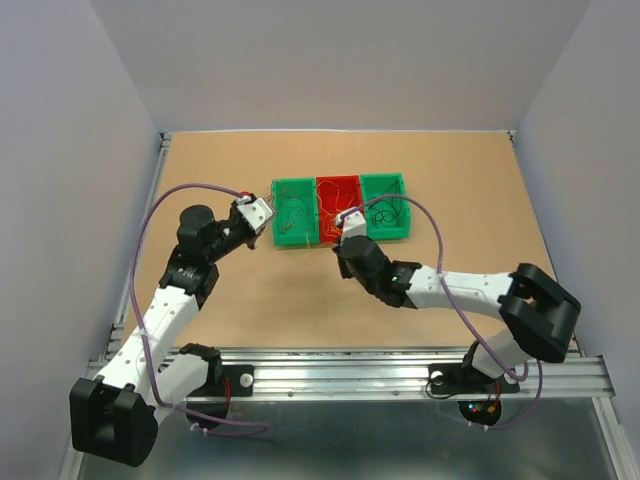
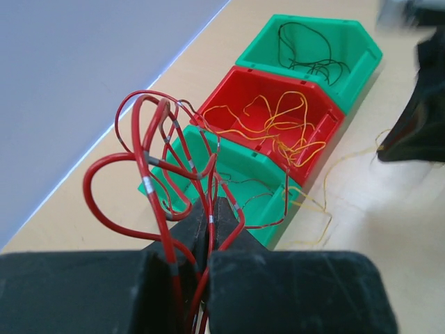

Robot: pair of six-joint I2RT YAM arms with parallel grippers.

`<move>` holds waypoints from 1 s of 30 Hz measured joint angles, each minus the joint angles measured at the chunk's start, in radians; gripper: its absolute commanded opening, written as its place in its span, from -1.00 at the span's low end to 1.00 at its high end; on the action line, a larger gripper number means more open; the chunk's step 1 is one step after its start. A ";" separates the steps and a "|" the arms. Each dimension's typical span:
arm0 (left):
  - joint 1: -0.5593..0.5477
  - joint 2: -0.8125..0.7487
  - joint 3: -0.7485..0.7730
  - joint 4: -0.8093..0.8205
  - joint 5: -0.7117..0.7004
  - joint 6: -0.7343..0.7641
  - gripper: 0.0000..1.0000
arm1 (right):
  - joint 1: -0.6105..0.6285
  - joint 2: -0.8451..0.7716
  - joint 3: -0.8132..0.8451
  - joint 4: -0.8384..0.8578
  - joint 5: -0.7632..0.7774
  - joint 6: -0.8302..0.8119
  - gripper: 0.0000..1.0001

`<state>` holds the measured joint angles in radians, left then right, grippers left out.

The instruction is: Untangle the cables

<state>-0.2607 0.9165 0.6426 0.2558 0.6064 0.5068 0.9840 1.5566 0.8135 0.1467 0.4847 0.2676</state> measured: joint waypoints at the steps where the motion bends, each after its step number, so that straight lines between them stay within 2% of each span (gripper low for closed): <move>1: 0.000 -0.002 -0.006 0.003 -0.019 -0.003 -1.00 | 0.000 -0.035 0.000 0.000 0.013 0.000 -0.99; 7: 0.001 0.023 -0.014 0.040 -0.200 -0.047 -1.00 | 0.000 -0.204 0.002 0.012 0.130 -0.001 -0.99; 11: 0.023 0.071 -0.014 0.072 -0.303 -0.082 -1.00 | 0.000 -0.227 0.020 -0.029 0.185 -0.001 -0.99; 16: 0.069 0.115 -0.014 0.076 -0.354 -0.114 -1.00 | 0.000 -0.252 0.058 -0.019 0.193 -0.011 -0.99; 22: 0.084 0.114 -0.014 0.100 -0.372 -0.131 -1.00 | -0.011 -0.253 0.071 0.131 0.197 -0.013 -0.99; 30: 0.090 0.115 -0.014 0.111 -0.377 -0.138 -1.00 | -0.097 -0.212 0.070 0.464 0.192 0.034 -0.99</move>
<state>-0.1707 1.0313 0.6285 0.3664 0.2298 0.3691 0.8871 1.3449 0.8837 0.6109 0.6762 0.3019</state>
